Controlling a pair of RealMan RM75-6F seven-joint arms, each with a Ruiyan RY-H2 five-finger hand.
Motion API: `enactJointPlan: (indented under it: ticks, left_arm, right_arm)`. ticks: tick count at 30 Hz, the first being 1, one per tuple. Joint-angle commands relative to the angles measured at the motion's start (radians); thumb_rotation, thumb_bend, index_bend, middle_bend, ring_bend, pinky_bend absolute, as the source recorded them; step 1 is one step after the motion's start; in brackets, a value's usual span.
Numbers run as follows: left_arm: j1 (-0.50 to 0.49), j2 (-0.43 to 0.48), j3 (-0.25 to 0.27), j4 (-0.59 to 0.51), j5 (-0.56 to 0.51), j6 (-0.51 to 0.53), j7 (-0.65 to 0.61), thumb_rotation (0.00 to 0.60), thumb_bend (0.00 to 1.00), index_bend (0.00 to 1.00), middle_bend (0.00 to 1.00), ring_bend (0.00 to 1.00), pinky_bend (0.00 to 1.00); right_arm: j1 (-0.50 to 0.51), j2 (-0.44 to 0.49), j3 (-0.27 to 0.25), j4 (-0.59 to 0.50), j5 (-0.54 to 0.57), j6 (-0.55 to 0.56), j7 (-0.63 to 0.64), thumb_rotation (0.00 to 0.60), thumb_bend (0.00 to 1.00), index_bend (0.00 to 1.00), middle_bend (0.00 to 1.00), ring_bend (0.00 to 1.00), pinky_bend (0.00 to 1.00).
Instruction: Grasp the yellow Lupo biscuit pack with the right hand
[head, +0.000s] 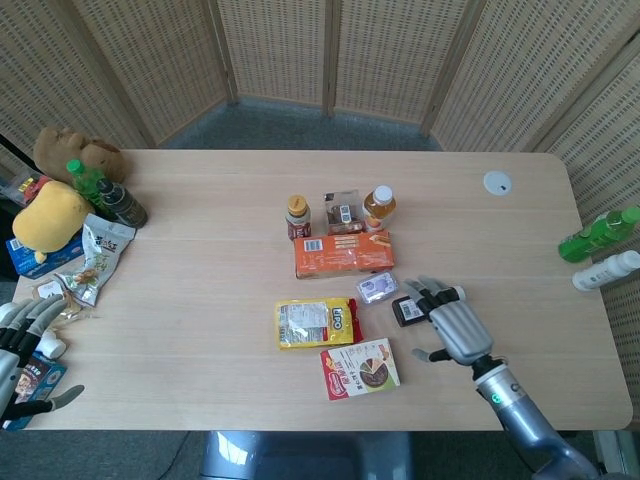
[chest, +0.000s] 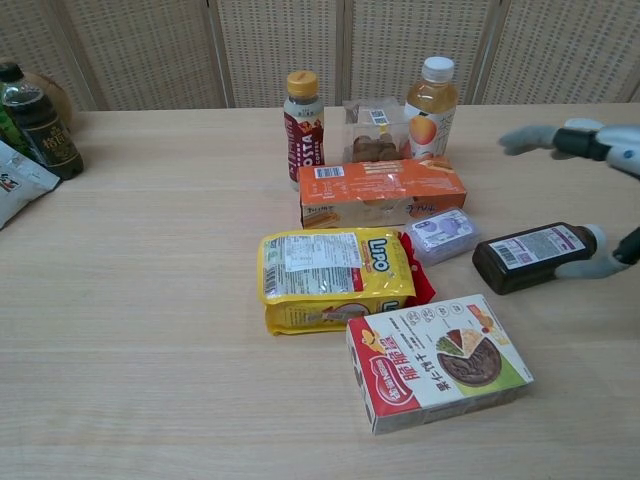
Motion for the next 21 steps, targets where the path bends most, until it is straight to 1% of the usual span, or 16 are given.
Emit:
enactJointPlan:
  ticks: [1, 7, 12, 21]
  left_arm:
    - [-0.002, -0.005, -0.002, -0.001, -0.006, -0.008, 0.009, 0.6, 0.0, 0.04, 0.0, 0.0, 0.0]
    - [-0.005, -0.011, -0.005, -0.001, -0.018, -0.02, 0.021, 0.6, 0.0, 0.04, 0.0, 0.0, 0.0]
    - [-0.007, -0.014, -0.005, 0.0, -0.021, -0.027, 0.027, 0.6, 0.0, 0.04, 0.0, 0.0, 0.0]
    - [-0.008, -0.015, -0.009, 0.002, -0.031, -0.03, 0.028, 0.6, 0.0, 0.04, 0.0, 0.0, 0.0]
  right_arm:
    - [0.03, -0.035, 0.004, -0.002, 0.007, -0.037, -0.013, 0.6, 0.0, 0.0, 0.0, 0.0, 0.0]
    - [0.066, -0.107, 0.007, -0.018, 0.039, -0.082, -0.027, 0.6, 0.0, 0.0, 0.0, 0.0, 0.0]
    - [0.107, -0.181, 0.03, -0.007, 0.076, -0.119, -0.06, 0.6, 0.0, 0.0, 0.0, 0.0, 0.0]
    - [0.162, -0.319, 0.075, 0.065, 0.18, -0.163, -0.114, 0.6, 0.0, 0.0, 0.0, 0.0, 0.0]
